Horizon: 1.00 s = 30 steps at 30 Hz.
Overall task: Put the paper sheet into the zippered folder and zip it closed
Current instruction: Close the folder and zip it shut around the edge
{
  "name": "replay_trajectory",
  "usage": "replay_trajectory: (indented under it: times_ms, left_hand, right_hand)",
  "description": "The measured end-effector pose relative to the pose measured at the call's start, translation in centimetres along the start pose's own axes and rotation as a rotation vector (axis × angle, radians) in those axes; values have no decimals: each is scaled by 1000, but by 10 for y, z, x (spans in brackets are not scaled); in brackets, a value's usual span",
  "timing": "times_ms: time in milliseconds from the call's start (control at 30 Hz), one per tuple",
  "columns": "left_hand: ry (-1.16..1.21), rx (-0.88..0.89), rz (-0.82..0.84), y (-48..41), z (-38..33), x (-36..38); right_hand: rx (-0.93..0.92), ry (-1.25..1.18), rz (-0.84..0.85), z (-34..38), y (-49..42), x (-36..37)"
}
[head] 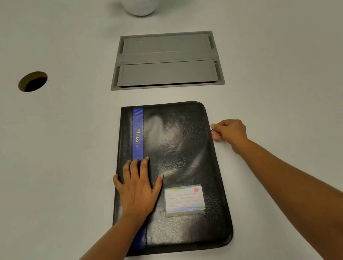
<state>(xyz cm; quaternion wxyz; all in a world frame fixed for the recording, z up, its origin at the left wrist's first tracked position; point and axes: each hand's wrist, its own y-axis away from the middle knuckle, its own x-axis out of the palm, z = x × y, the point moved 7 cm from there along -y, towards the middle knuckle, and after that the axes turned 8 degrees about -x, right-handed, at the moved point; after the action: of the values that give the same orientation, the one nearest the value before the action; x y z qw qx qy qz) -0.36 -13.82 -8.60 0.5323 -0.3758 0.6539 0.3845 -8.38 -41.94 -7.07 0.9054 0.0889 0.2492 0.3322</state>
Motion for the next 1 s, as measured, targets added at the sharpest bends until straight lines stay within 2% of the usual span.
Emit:
replay_trajectory:
  times_ms: [133,267,433,767,1000]
  left_hand:
    - [36,3,-66,-35,-5,-17]
    - [38,-15,-3,-68,0,-14]
    - [20,-2,45,-74,8,5]
    - [33,9,44,-75,7,6]
    - [-8,18,28,-76,7,9]
  right_hand:
    - [57,97,-63,-3,-8,7]
    - [126,277,-114,-9,-21,6]
    - [212,470,-80,-2,-35,6]
    - [88,570,-157,67,-85,26]
    - [-71,739,-109,97,-100,64]
